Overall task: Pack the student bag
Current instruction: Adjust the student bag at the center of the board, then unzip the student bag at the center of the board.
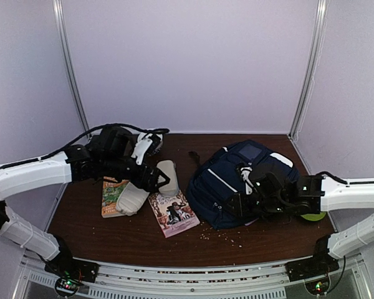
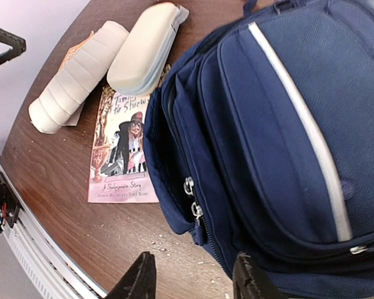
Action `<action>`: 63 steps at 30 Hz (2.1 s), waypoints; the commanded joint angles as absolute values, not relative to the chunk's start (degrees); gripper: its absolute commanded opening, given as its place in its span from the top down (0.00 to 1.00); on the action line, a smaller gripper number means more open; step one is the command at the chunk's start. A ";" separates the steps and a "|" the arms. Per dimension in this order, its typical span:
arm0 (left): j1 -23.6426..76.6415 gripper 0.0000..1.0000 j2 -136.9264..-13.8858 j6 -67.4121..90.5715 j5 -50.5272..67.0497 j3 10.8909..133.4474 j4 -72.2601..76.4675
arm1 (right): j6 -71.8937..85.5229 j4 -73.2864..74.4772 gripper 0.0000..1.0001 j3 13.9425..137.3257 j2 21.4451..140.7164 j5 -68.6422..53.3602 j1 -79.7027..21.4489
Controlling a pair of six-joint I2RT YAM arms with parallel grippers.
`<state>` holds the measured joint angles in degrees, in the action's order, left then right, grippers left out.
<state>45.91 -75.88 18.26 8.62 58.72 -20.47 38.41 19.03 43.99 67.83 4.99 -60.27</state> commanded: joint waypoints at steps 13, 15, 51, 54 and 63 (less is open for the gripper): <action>51.04 0.20 -101.57 30.59 9.03 75.28 -16.59 | 57.40 7.91 0.62 38.16 72.90 11.90 -63.73; 51.69 0.21 -101.74 29.66 8.93 75.85 -16.13 | 56.15 9.91 0.62 38.25 71.08 13.74 -63.86; 56.43 0.25 -101.90 26.46 9.61 75.53 -14.35 | 18.01 24.20 0.64 46.72 77.98 -0.37 -53.25; 56.85 0.27 -103.62 26.46 10.03 76.93 -14.59 | 17.52 24.06 0.69 46.67 78.84 0.00 -53.28; 57.08 0.31 -109.08 25.88 11.80 81.75 -15.16 | 19.40 20.27 0.92 45.54 80.42 -1.87 -53.86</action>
